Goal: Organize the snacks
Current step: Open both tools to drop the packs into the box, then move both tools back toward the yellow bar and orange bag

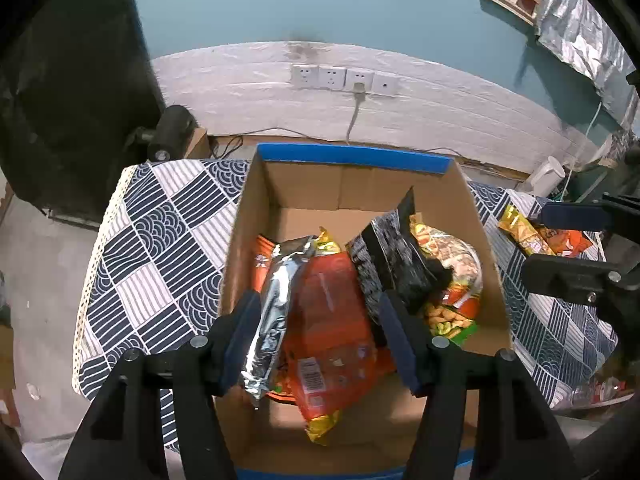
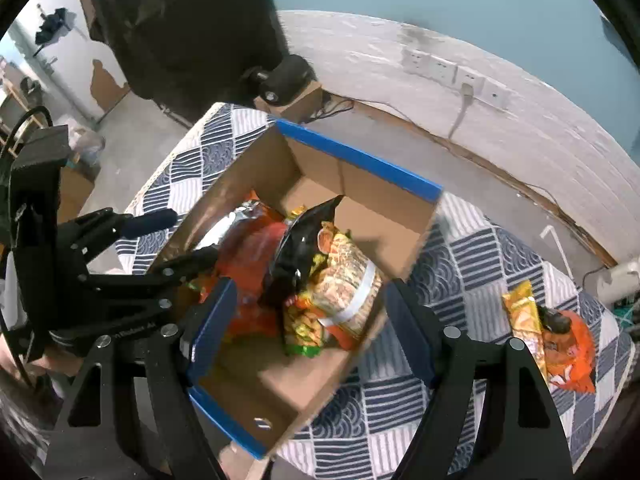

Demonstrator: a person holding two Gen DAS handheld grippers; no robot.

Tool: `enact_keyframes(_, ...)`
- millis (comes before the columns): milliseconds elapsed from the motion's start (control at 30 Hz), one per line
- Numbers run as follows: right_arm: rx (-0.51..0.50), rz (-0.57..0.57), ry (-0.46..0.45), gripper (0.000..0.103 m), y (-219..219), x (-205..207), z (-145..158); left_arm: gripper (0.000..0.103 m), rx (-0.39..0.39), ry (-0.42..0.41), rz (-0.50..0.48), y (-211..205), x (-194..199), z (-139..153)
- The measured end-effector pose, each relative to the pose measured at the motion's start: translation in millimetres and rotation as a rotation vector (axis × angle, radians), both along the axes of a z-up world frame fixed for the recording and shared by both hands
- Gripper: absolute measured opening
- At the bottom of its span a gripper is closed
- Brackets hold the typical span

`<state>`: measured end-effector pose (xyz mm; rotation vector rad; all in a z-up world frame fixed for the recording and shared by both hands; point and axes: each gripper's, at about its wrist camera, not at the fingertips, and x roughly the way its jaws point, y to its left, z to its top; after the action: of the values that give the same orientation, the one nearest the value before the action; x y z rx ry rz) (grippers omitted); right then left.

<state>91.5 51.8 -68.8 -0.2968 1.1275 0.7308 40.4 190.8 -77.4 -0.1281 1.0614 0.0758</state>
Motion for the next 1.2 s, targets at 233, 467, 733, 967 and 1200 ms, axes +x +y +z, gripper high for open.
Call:
enact_keyframes(233, -0.022, -0.032, -0.028, 0.077, -36.2, -1.3, 2.9, 0.063, -0.007, -0.01, -0.055, -27.9, 4.0, 8.1)
enact_keyframes(467, -0.045, -0.075, -0.033, 0.077, -86.3, 2.9, -0.5, 0.067, -0.001, -0.013, -0.131, -69.7, 13.6, 15.8)
enact_keyframes(733, -0.116, -0.112, -0.038, 0.077, -154.3, 13.4, -3.2, 0.07, 0.015, 0.003, -0.204, -120.7, 24.6, 19.7)
enact_keyframes(967, -0.174, -0.134, -0.045, 0.077, -209.8, 39.8, -8.0, 0.073, -0.002, 0.016, -0.243, -162.0, 39.0, 19.0)
enact_keyframes(1200, -0.219, -0.108, -0.073, 0.078, -240.1, 64.7, -13.5, 0.074, -0.028, 0.056, -0.26, -199.9, 62.9, 7.6)
